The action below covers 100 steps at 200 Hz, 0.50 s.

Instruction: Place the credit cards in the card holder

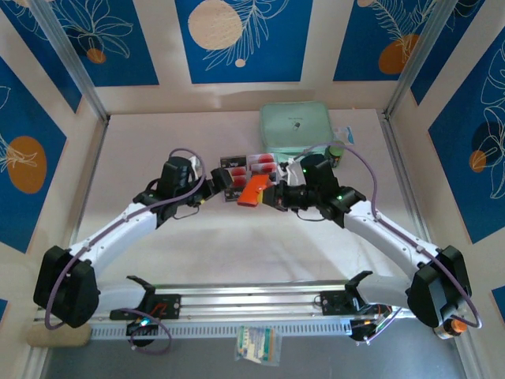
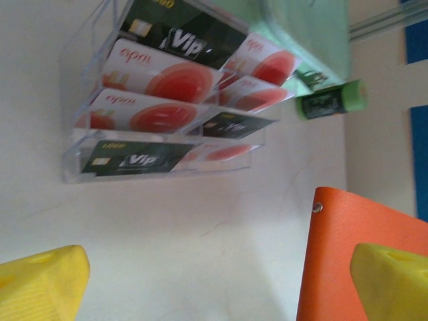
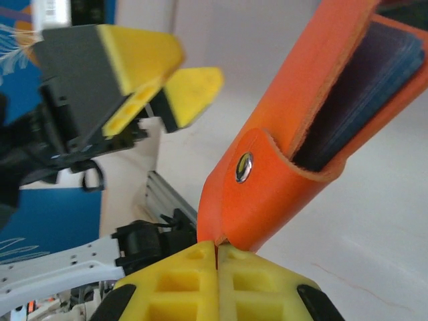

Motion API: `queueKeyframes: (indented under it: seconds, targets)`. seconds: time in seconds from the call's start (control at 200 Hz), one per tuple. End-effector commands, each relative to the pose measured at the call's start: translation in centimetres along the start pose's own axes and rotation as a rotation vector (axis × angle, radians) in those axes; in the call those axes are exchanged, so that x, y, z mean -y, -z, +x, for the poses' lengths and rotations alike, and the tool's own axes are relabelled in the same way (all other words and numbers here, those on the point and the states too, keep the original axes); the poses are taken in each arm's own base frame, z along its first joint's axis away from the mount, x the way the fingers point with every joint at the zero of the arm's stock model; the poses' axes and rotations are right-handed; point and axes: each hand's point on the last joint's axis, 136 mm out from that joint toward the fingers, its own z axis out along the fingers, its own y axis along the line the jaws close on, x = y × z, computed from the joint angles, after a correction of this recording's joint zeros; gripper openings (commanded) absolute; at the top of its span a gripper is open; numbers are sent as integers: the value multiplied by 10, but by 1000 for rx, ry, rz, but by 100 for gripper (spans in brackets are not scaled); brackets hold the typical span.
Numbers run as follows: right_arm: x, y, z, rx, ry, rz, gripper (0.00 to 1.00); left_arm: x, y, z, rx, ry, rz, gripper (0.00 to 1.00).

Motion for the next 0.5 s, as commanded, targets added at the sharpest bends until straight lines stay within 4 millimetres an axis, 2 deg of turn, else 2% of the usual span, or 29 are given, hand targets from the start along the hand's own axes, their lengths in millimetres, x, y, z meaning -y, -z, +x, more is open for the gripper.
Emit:
queueKeyframes:
  seconds: [0.0,0.21,0.39,0.495]
  targets:
    - [-44,1,-14,8,100,-147,0,29,2,-14,16,65,156,100]
    - [-64,-7,-26,22,112,-211,0,51,3,-25,46,150,290,100]
    - [-71,-13,-30,25,111,-234,0,58,4,-27,53,195,352,99]
    - [-72,-15,-31,26,108,-239,0,60,3,-26,48,192,367,96]
